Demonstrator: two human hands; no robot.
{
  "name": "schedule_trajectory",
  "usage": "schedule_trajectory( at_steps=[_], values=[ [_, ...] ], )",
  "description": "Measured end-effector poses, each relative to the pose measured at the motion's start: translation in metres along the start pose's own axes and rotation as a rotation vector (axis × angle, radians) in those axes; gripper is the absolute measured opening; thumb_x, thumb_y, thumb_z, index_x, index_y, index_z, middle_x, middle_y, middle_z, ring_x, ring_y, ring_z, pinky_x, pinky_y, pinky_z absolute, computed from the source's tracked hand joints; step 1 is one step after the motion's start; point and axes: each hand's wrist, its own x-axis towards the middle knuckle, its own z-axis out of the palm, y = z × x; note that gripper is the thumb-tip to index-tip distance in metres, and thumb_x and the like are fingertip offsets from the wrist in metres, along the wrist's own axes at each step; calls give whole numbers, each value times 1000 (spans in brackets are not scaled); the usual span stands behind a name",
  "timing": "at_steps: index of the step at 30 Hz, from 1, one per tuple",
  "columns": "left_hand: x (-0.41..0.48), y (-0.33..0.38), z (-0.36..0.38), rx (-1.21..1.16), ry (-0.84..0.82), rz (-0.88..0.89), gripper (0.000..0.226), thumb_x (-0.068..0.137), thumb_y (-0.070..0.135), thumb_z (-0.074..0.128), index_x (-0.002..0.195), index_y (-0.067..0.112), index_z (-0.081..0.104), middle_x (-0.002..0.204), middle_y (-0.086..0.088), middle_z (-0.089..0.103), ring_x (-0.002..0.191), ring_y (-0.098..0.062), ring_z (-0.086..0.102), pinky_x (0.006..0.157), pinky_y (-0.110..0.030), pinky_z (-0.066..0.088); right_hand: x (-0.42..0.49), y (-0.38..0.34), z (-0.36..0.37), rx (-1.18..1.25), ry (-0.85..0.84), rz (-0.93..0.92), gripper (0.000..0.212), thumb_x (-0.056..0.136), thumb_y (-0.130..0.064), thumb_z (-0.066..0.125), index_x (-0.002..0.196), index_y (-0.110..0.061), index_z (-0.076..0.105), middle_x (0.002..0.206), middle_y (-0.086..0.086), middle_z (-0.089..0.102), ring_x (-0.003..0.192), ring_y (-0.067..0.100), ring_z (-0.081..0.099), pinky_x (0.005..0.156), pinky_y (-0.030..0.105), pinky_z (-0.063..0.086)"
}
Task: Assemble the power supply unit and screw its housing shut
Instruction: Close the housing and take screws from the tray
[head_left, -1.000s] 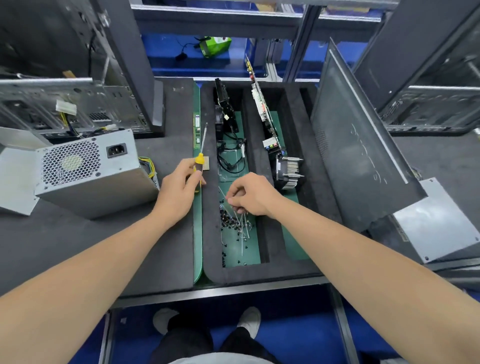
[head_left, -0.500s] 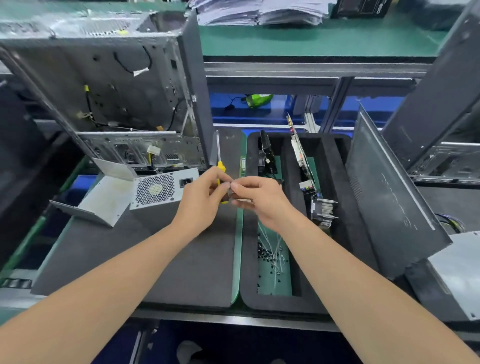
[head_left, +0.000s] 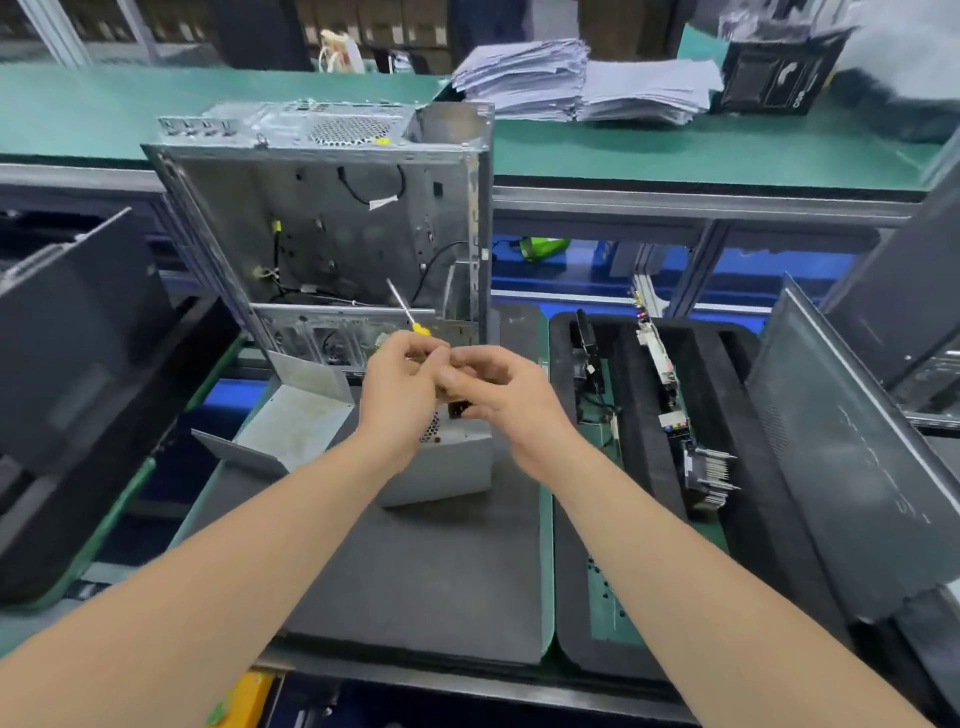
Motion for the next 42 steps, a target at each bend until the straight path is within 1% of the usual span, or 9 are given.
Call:
schedule_trajectory(
  at_steps=[3, 5, 8, 14, 16, 20, 24, 30, 42],
  values=[
    [13, 4, -19, -336, -67, -260, 10, 107, 12, 54, 101, 9, 61, 87, -15, 65, 60, -17, 64, 45, -22, 48, 9, 0, 22, -415, 105, -227, 31, 77, -34, 92, 103, -28, 75, 96, -7, 71, 83, 11, 69, 75, 34, 59],
    [23, 5, -36, -510, -180, -372, 14, 110, 12, 48, 105, 5, 59, 91, -16, 63, 72, -22, 66, 55, -28, 56, 16, -3, 34, -679, 86, -367, 36, 74, -34, 93, 103, -29, 72, 94, -8, 64, 77, 3, 60, 73, 23, 52],
    [35, 3, -58, -657, -330, -468, 29, 112, 14, 41, 130, -4, 54, 107, -19, 64, 94, -26, 67, 76, -32, 59, 25, -6, 49, -925, 25, -505, 32, 79, -28, 88, 105, -25, 71, 94, -7, 61, 83, 6, 56, 79, 28, 50],
    [60, 2, -95, -750, -510, -482, 17, 110, 11, 46, 116, 0, 58, 124, -23, 71, 115, -27, 72, 89, -35, 62, 42, -6, 79, -802, 194, -466, 13, 96, -30, 72, 104, -29, 62, 84, -17, 67, 79, 1, 64, 71, 18, 50],
    [67, -1, -103, -708, -514, -468, 7, 107, 9, 51, 109, 5, 57, 124, -22, 71, 118, -29, 70, 87, -33, 63, 47, -7, 87, -723, 290, -408, 11, 100, -37, 63, 101, -32, 53, 84, -10, 72, 73, 7, 68, 67, 28, 54],
    [79, -14, -117, -592, -393, -442, 6, 104, 8, 58, 104, 4, 62, 96, -8, 67, 99, -22, 71, 77, -24, 62, 51, -16, 96, -335, 370, -359, 18, 106, -35, 54, 105, -21, 44, 94, -2, 78, 72, 21, 78, 60, 35, 59],
    [80, -32, -122, -673, -292, -472, 10, 101, 3, 60, 105, -3, 66, 88, -11, 74, 89, -21, 77, 74, -24, 62, 54, -26, 92, -65, 424, -356, 13, 111, -28, 45, 111, -15, 43, 94, 14, 75, 75, 36, 77, 67, 48, 64],
    [78, -45, -112, -741, -316, -508, 10, 104, 7, 56, 106, 0, 62, 100, -16, 76, 98, -25, 77, 75, -27, 62, 56, -33, 86, -97, 429, -359, 16, 112, -25, 40, 111, -17, 54, 89, 14, 75, 67, 34, 73, 60, 39, 59],
    [71, -43, -101, -766, -291, -465, 11, 106, 10, 54, 103, 4, 62, 94, -11, 79, 96, -22, 77, 78, -26, 61, 55, -33, 72, -146, 363, -363, 17, 111, -24, 41, 109, -14, 55, 86, 14, 74, 63, 32, 72, 55, 35, 58]
  ],
)
